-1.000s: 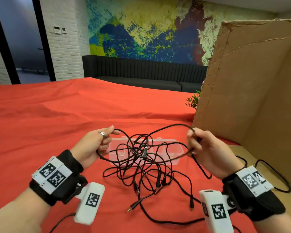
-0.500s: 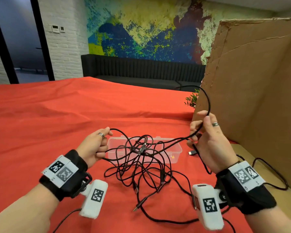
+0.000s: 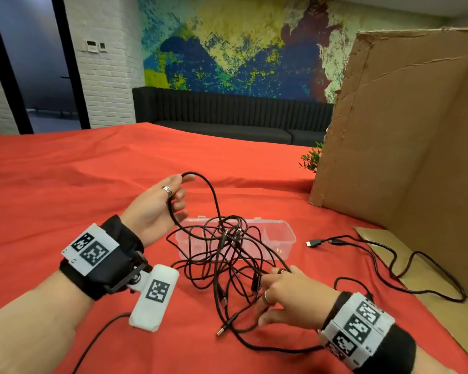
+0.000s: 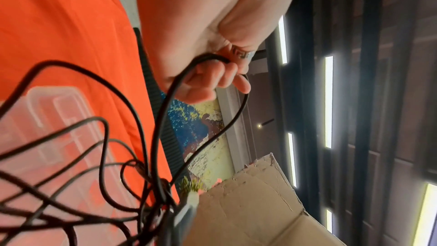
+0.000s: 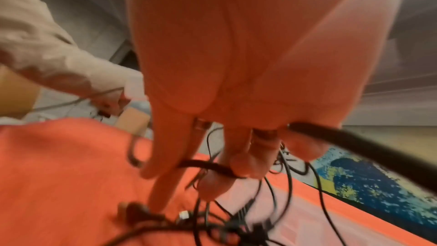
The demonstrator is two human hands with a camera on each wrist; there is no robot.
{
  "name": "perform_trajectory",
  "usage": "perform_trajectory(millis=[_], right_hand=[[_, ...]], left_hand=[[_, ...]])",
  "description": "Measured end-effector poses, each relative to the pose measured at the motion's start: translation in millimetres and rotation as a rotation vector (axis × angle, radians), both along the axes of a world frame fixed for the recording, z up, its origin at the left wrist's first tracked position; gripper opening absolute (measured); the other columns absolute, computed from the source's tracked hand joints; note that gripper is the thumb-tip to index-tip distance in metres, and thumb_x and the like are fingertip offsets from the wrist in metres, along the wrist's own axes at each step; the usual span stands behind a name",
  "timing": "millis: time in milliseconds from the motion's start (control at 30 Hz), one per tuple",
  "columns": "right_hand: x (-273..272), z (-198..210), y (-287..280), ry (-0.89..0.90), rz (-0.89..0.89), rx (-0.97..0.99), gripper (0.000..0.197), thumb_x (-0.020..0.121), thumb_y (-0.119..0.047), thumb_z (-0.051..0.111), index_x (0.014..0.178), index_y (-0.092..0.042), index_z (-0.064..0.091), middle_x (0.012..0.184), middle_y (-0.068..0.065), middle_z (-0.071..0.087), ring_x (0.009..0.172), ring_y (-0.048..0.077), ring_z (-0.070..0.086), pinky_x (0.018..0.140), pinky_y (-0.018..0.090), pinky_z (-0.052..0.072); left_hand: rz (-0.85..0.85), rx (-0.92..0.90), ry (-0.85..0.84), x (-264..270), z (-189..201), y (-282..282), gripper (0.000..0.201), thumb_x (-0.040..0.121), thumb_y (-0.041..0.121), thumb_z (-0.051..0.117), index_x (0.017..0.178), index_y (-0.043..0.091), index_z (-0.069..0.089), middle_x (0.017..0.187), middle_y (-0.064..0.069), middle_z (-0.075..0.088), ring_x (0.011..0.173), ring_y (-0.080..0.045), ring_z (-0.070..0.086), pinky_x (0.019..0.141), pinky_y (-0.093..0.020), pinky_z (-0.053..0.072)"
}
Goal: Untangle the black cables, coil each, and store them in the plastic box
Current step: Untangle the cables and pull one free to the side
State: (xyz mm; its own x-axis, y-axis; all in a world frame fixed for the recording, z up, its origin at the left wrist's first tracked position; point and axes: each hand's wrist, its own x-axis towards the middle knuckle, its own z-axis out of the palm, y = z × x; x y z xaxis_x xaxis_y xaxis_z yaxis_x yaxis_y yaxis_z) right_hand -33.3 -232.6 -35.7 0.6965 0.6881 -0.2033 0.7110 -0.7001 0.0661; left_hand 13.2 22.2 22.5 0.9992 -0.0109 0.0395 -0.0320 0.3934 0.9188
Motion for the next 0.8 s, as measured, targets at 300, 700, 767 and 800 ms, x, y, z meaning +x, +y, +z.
perform_trajectory(millis=[300,700,767,800], right_hand=[[19,10,-6,-0.181,-0.267,0.711,0.049,0.080,-0.067,0.039,0.124,-0.048,0.037,0.111,-0.012,0.040,0.092,0.007,0.052,0.089,0.039,0.047],[42,9,62,0.088,-0.368,0.763,0.035,0.081,-0.061,0.042,0.098,-0.037,0.060,0.104,-0.016,0.057,0.111,0.020,0.052,0.098,0.052,0.034],[45,11,53,-0.003,-0.377,0.716,0.022,0.093,-0.046,0.043,0.103,-0.033,0.058,0.112,-0.009,0.060,0.115,0.021,0.050,0.098,0.047,0.031],[47,9,48,-0.080,-0.354,0.679,0.022,0.095,-0.043,0.041,0.106,-0.032,0.057,0.114,-0.008,0.060,0.115,0.021,0.048,0.094,0.043,0.029]], left_hand=[[0.033,0.054,-0.105,-9,16,12,0.021,0.085,0.038,0.051,0.085,0.019,0.061,0.056,0.010,0.028,0.045,-0.003,0.024,0.043,-0.017,0.022],[-0.057,-0.100,-0.148,-21,35,-11,0.019,0.083,0.036,0.049,0.070,0.026,0.056,0.061,0.009,0.035,0.053,-0.007,0.033,0.059,-0.024,0.027],[0.037,-0.042,-0.073,-14,35,0,0.023,0.090,0.027,0.041,0.069,0.022,0.047,0.061,0.008,0.041,0.058,-0.009,0.040,0.062,-0.026,0.031],[0.137,0.072,-0.049,-10,36,3,0.025,0.092,0.022,0.038,0.069,0.021,0.047,0.064,0.006,0.046,0.063,-0.012,0.045,0.064,-0.026,0.033]])
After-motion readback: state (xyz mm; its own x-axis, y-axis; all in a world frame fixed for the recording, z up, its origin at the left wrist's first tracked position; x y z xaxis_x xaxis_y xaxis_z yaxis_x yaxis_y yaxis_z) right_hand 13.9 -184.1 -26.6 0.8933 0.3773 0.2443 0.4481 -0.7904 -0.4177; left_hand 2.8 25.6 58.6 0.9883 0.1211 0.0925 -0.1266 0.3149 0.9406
